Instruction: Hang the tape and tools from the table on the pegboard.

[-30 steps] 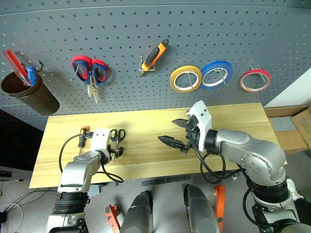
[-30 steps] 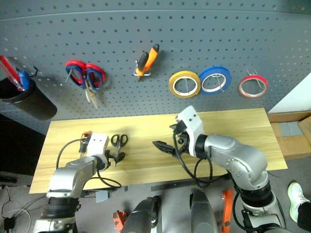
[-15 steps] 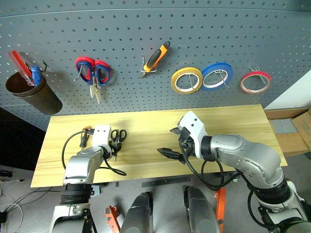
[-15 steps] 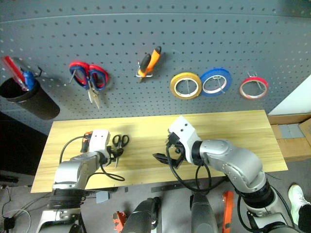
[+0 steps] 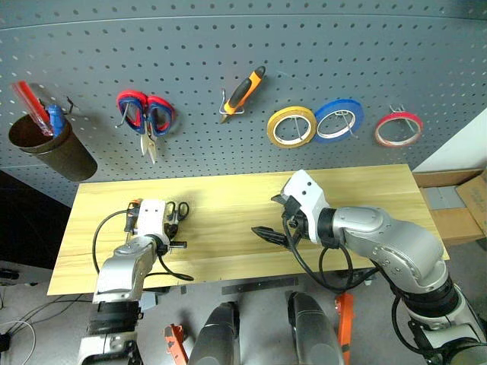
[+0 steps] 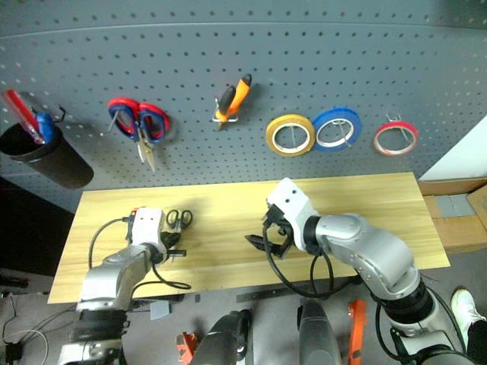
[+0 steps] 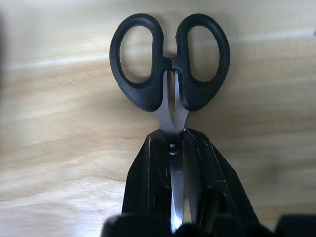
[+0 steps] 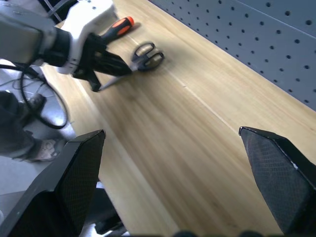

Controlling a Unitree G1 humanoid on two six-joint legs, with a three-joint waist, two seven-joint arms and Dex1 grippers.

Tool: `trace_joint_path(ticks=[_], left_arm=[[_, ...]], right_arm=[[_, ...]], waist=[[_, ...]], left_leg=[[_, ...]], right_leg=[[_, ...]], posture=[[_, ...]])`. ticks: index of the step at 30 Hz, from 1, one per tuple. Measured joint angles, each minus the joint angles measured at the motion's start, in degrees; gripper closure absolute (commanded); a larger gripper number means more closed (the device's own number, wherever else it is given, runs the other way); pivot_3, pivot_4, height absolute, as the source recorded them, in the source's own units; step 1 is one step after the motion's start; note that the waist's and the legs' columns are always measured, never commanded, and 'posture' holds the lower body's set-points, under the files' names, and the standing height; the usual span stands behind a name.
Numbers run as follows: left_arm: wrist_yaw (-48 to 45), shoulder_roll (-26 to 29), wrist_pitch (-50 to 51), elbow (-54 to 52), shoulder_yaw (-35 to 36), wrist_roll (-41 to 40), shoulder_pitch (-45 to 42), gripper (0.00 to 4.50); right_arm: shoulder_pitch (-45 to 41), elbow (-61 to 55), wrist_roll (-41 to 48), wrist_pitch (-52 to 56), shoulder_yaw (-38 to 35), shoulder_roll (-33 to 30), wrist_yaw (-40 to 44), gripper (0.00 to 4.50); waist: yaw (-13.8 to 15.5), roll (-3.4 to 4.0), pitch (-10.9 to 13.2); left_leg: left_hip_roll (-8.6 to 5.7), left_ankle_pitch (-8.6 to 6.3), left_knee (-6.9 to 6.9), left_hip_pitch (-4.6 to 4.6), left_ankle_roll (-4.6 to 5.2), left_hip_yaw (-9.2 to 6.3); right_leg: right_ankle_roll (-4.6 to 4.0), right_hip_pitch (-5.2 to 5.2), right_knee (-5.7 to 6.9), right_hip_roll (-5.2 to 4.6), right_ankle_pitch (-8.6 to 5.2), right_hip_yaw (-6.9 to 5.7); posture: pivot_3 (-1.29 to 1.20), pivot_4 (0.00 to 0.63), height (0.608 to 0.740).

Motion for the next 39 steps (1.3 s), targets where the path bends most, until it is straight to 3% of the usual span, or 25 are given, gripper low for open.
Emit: trace_joint_path(ticks=[11,22,30,39], left_arm=[[-5.56,-2.37,-11.96,-23.33,5.81,-6.8,16.65,4.39],[-4.58,1.37,-14.81,-38.33,11.94,-9.12,12.78,4.39],[-4.28,2.85,-15.32,-41.69,11.86,-7.9,12.5,4.39],[-3.89,3.34,-15.51,-36.73,11.91,-7.62,9.86,4.39]], right_arm=[[0.55,0.24,-2.9,-18.73,-3.78,-3.8,10.24,0.0],[-0.11,4.09,-1.77,-26.69,-5.28,-3.99,17.89,0.0],[-1.05,8.04,-3.99,-30.29,-5.28,-4.29,20.15,0.0],[-1.39,8.92,-5.82,-31.4,-5.05,-4.03,21.19,0.0]], waist=[[0.6,0.0,0.0],[0.9,-0.12,-0.35],[1.19,-0.11,-1.27],[2.01,-0.19,-1.93]], left_leg=[[-0.01,-0.01,-0.04,0.0,0.02,0.01],[-0.01,0.0,-0.02,0.02,0.01,0.04],[-0.02,0.0,-0.03,0.02,0.0,0.04],[-0.03,0.01,-0.01,0.03,-0.02,0.03]], right_leg=[[0.0,0.05,-0.07,-0.02,0.0,-0.02],[-0.01,0.08,-0.07,0.01,0.02,-0.02],[-0.01,0.07,-0.07,0.03,0.02,-0.02],[-0.02,0.08,-0.06,0.07,0.03,-0.02]], posture=[[-0.05,0.276,0.74],[0.0,0.233,0.74],[0.01,0.208,0.74],[0.0,0.209,0.74]])
